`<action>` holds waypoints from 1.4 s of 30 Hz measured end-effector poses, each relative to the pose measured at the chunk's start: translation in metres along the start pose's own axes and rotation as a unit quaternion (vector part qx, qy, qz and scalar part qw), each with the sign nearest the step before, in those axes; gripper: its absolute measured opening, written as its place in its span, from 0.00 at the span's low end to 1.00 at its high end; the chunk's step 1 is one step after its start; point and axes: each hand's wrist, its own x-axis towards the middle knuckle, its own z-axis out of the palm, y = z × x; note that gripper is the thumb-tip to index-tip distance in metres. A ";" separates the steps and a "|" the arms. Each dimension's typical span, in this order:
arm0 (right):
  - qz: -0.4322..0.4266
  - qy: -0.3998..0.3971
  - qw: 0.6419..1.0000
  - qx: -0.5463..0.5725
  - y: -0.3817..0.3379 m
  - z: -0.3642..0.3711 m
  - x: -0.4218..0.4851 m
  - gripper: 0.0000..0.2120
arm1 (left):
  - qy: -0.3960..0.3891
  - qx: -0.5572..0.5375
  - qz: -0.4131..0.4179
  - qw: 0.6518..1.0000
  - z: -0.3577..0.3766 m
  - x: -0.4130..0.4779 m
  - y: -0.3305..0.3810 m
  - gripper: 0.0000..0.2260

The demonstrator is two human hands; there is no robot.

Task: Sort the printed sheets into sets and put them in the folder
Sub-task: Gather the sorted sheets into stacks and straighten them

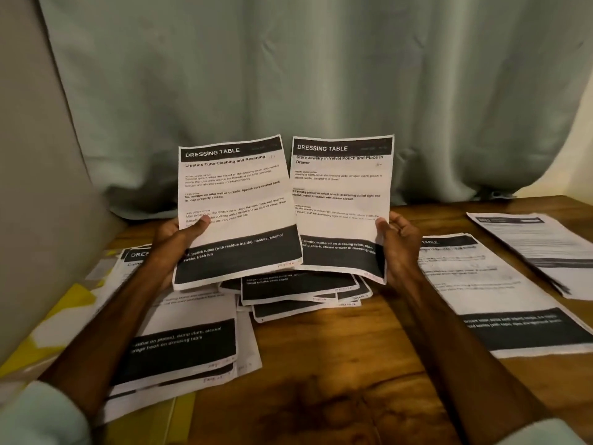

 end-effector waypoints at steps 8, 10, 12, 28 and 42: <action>-0.028 0.022 0.999 0.003 0.002 -0.002 0.003 0.09 | -0.020 -0.004 0.000 1.000 0.010 -0.003 -0.005 0.11; -0.039 0.025 0.999 -0.002 0.003 -0.004 0.005 0.09 | -0.023 -0.008 0.002 1.000 0.012 -0.003 -0.007 0.10; -0.045 0.024 0.999 -0.008 0.003 -0.005 0.005 0.08 | -0.028 -0.003 0.000 1.000 0.013 -0.002 -0.010 0.12; -0.042 -0.011 0.999 -0.010 0.004 -0.004 0.003 0.12 | -0.040 0.016 0.015 0.999 0.018 -0.004 -0.014 0.10; -0.042 -0.032 0.998 -0.016 0.003 0.001 -0.003 0.11 | -0.034 0.026 0.019 0.999 0.017 -0.002 -0.017 0.16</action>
